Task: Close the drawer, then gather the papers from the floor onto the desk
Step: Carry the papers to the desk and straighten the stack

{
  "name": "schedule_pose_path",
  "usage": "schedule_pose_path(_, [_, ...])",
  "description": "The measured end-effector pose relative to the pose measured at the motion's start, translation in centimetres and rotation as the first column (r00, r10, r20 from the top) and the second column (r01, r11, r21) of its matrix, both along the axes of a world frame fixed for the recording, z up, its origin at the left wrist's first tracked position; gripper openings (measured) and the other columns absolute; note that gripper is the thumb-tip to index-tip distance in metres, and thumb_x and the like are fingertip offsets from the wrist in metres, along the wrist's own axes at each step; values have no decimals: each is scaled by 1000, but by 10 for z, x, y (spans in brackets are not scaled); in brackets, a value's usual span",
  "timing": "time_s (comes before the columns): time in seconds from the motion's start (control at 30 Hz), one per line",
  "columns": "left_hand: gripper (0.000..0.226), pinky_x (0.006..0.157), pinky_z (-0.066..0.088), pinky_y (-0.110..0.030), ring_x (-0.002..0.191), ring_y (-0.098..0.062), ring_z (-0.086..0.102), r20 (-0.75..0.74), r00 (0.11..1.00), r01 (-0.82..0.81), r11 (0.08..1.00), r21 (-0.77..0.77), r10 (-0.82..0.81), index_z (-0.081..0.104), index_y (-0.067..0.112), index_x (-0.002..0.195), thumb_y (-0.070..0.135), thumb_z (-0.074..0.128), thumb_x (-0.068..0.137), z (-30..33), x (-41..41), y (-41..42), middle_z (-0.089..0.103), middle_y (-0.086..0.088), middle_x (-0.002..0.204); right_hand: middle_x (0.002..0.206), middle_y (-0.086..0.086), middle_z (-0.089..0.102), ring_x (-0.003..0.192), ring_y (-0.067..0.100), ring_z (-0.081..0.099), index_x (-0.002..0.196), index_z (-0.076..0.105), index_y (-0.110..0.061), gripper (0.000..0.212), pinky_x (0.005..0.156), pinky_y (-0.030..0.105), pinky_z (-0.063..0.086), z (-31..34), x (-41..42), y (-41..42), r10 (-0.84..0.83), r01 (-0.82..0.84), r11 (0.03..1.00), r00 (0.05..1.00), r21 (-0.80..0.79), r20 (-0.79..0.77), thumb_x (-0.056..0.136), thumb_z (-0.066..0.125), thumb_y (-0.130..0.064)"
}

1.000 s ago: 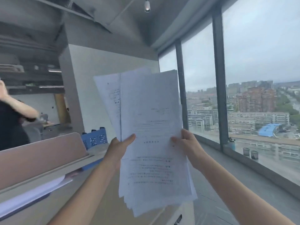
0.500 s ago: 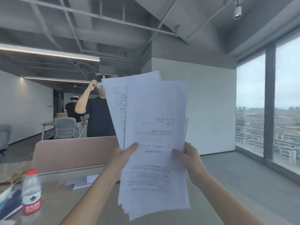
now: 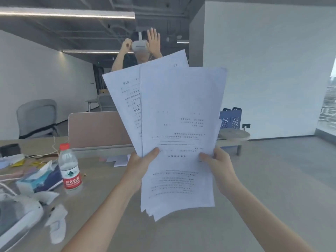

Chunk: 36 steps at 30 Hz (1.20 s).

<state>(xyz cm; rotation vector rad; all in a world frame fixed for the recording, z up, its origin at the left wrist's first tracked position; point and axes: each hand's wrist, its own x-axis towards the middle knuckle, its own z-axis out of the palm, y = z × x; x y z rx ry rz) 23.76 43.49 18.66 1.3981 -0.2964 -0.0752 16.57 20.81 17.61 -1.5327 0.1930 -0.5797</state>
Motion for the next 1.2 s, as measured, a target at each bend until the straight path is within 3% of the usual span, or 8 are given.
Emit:
schedule_pose_path(0.1, [32, 98, 55, -46, 105, -22, 75, -24, 1000, 3, 1000, -25, -3, 74, 18, 113, 20, 81, 82, -9, 9, 3, 78, -5, 115, 108, 4, 79, 97, 23, 76, 112, 70, -11, 21, 80, 37, 61, -12, 14, -3, 100, -100, 995, 995, 24, 23, 94, 63, -3])
schedule_pose_path(0.23, [20, 82, 55, -36, 82, -4, 78, -34, 999, 6, 999, -52, -8, 71, 21, 101, 11, 76, 85, -17, 10, 4, 82, 8, 92, 114, 2, 78, 105, 23, 74, 118, 69, -15, 25, 87, 41, 60, -24, 24, -4, 167, -167, 986, 986, 25, 16, 95, 63, -7])
schedule_pose_path(0.37, [40, 81, 58, -41, 88, -16, 78, -55, 998, -24, 998, -53, 21, 66, 16, 112, 16, 85, 77, -27, 10, 2, 80, -2, 104, 116, 2, 77, 107, 24, 74, 120, 68, -17, 26, 92, 45, 58, -32, 31, -7, 210, -210, 978, 978, 8, 13, 96, 63, -9])
schedule_pose_path(0.6, [17, 74, 58, -32, 79, -10, 79, -51, 993, -110, 994, 10, 110, 74, 24, 91, 10, 80, 82, -39, 7, -9, 83, 5, 91, 111, -8, 77, 98, 10, 74, 113, 66, -26, 24, 76, 25, 56, -35, 38, -8, 190, -190, 981, 982, -46, 8, 96, 63, -8])
schedule_pose_path(0.77, [60, 86, 61, -44, 93, -21, 78, -31, 979, -202, 979, 2, 202, 69, 16, 112, 32, 92, 58, -23, 1, -11, 80, -2, 106, 107, -14, 75, 97, 6, 73, 105, 64, -31, 26, 81, 28, 57, -22, 32, -11, 187, -182, 981, 980, -66, 67, 95, 62, -7])
schedule_pose_path(0.9, [30, 87, 58, -42, 95, -22, 77, 7, 991, -134, 990, -29, 135, 77, 22, 97, 24, 83, 67, -21, -4, -8, 81, -1, 102, 120, -12, 73, 109, 5, 70, 124, 61, -27, 33, 88, 28, 55, -17, 24, -14, 252, -243, 966, 962, -92, 107, 96, 64, -11])
schedule_pose_path(1.1, [51, 98, 54, -49, 103, -25, 76, -97, 993, -58, 998, 19, 59, 74, 14, 114, 34, 84, 68, -59, -12, 0, 80, -5, 111, 125, -8, 72, 117, 15, 69, 130, 57, -27, 38, 99, 42, 55, -58, 22, -14, 311, -311, 950, 950, -2, 11, 95, 69, -20])
schedule_pose_path(1.2, [43, 94, 56, -45, 103, -27, 76, -100, 993, -52, 997, 63, 58, 77, 15, 108, 28, 84, 68, -71, -7, -2, 81, -5, 106, 121, -8, 74, 112, 13, 71, 126, 59, -27, 37, 100, 46, 55, -75, 24, -12, 302, -301, 953, 953, 39, -25, 92, 73, -25])
